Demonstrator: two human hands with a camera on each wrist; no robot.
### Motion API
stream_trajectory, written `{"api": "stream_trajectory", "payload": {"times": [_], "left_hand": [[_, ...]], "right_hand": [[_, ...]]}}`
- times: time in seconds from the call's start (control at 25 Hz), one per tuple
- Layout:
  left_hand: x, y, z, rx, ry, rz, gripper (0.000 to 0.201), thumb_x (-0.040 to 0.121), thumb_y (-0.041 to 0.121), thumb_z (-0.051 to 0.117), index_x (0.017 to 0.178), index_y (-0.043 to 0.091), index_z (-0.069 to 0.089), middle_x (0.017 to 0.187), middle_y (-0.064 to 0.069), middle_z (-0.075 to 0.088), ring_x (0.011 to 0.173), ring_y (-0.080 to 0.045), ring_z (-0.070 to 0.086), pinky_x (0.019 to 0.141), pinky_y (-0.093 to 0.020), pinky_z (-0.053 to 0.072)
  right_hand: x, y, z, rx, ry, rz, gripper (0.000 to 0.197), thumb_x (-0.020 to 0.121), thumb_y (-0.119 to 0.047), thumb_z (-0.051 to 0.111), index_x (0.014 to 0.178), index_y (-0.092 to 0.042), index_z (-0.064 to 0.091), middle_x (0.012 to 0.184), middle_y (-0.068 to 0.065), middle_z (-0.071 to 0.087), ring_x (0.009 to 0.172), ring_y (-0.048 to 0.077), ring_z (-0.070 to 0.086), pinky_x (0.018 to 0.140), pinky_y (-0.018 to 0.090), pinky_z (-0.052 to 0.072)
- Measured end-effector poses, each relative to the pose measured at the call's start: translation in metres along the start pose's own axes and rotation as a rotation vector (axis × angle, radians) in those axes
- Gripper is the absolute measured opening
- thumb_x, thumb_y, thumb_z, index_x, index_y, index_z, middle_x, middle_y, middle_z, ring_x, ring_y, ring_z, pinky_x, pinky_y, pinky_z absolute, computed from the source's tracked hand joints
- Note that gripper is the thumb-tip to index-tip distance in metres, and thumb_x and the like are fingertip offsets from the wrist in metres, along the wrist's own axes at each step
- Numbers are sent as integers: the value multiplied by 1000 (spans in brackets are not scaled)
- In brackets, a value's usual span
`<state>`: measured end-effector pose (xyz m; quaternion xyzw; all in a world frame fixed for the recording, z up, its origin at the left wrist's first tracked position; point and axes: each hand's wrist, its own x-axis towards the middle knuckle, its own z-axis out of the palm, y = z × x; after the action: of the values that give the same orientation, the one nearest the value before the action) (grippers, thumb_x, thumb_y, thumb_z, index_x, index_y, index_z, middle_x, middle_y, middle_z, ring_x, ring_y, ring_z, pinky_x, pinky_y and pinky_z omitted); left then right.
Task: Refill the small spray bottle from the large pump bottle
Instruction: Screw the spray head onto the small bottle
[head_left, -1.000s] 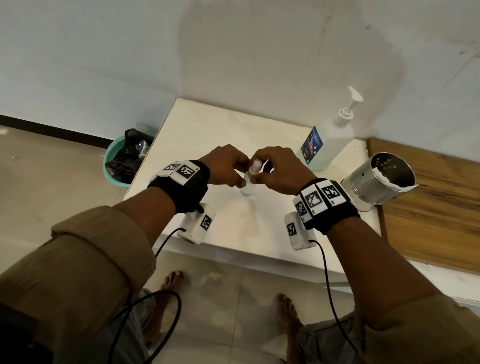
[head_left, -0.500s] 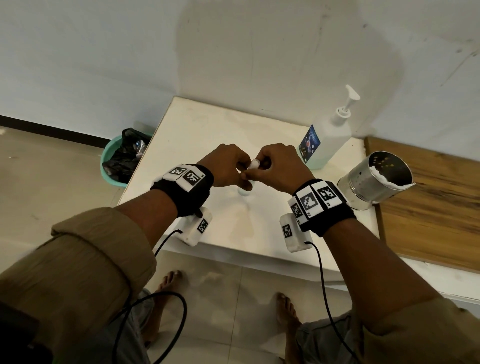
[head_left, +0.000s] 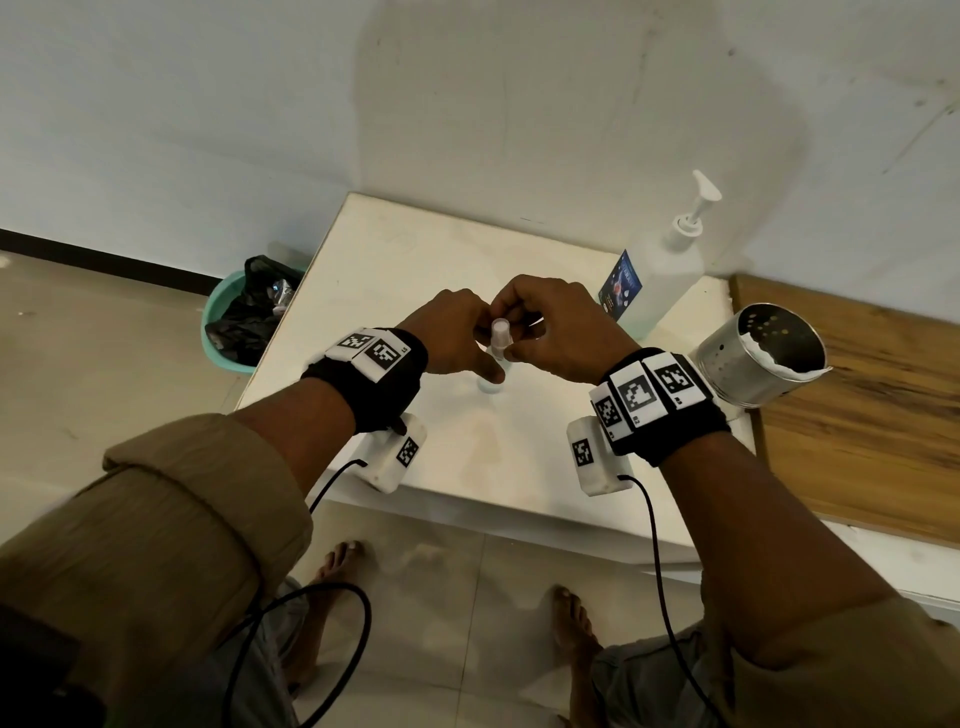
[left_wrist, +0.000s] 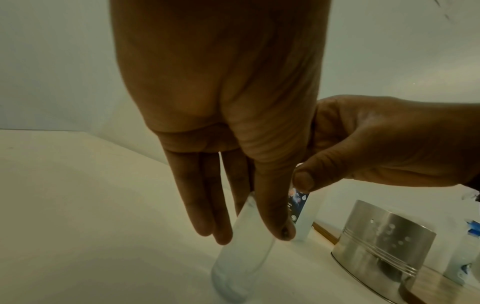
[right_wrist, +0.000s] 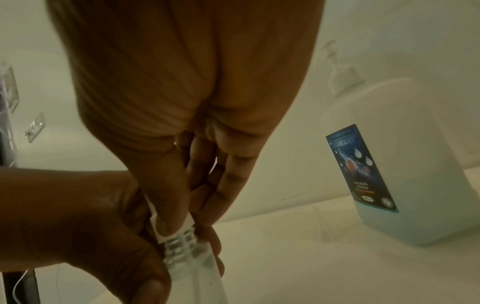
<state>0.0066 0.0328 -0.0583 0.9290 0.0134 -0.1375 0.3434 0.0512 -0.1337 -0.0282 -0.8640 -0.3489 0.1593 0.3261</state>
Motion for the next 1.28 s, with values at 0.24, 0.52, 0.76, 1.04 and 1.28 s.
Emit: {"api": "stream_trajectory", "payload": {"times": [0.24,0.52,0.76,1.04,1.28], "left_hand": [[2,-2,1,12,-7,9,38,65,30,87,97,16,72,98,2,74,91,-15,65,72,-25,44],[2,-3,1,-23,-15,21,36,65,28,87,97,18,73,98,2,74,94,-15,67,85,-33,54],[1,-4,1,1,-3,42,27,66,29,87,86,21,70,94,2,74,90,-14,66,73,-27,47],[0,-2,1,-2,1,30,36,64,29,87,95,16,74,94,3,74,91,-15,67,81,-32,53],[1,-1,1,-23,-1,19,39,64,27,88,99,17,74,98,2,75,94,-14,67,83,-30,53]], "right_hand": [[-1,6,5,-56,-11,30,20,75,-13,80,90,-16,67,80,-6,67,69,6,61,67,22,49],[-3,9,5,-5,-6,46,18,72,-12,80,89,-13,74,82,1,74,79,16,69,73,27,56],[0,9,10,-97,64,105,22,70,-29,85,78,-15,69,67,-8,61,60,6,53,56,19,38],[-3,10,-3,-163,-118,39,26,74,-27,83,89,-22,63,82,-10,65,69,3,60,64,19,43],[-2,13,-3,-142,-91,4,16,78,-28,74,92,-25,67,83,-8,69,73,10,66,68,27,52]]}}
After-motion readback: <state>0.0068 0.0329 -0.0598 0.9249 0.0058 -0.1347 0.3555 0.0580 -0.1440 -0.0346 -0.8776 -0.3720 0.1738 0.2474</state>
